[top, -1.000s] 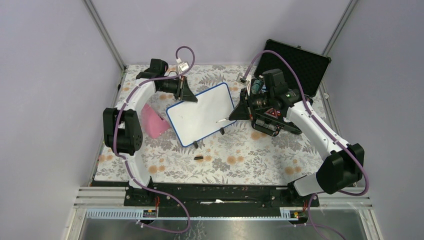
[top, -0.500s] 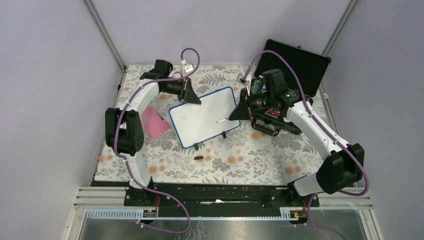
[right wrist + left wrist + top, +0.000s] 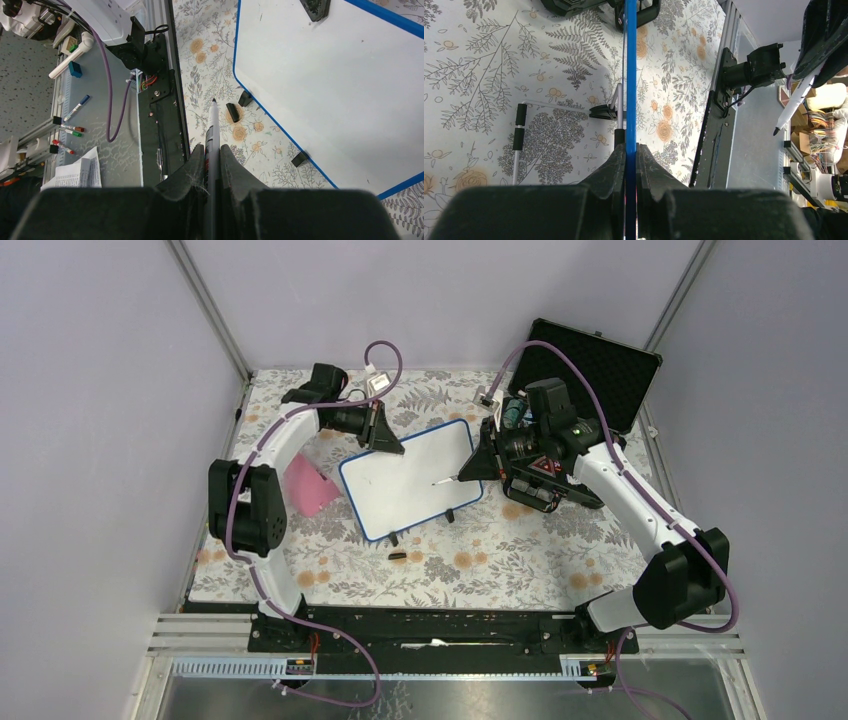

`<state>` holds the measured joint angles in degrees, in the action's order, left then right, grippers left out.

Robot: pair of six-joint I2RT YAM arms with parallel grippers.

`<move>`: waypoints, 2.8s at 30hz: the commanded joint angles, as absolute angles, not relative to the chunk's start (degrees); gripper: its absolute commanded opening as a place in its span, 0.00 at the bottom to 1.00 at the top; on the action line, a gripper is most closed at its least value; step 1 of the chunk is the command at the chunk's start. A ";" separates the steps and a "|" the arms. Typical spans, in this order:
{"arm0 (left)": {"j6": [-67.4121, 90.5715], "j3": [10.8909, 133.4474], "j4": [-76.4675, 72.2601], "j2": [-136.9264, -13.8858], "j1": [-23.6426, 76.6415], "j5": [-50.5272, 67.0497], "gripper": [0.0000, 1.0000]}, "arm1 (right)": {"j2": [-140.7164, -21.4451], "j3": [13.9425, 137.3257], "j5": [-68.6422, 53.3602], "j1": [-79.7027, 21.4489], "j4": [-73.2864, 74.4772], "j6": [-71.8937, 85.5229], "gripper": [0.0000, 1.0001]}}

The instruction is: Write a sentence on the whiteboard

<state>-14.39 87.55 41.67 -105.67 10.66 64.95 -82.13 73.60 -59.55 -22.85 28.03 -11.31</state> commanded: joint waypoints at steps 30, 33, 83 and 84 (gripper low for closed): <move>-17.95 90.13 54.71 -102.28 9.47 55.17 0.42 | -82.07 74.32 -58.48 -24.01 26.43 -11.61 0.00; -16.51 91.00 53.11 -99.14 6.93 52.78 0.53 | -82.96 75.81 -57.41 -25.12 25.67 -11.75 0.00; -15.87 81.83 51.77 -91.62 -2.33 54.79 0.00 | -102.23 89.78 -34.82 -45.42 7.57 1.02 0.00; -16.40 81.88 52.10 -91.58 -2.42 55.43 0.07 | -102.00 89.32 -34.62 -45.44 7.46 0.68 0.00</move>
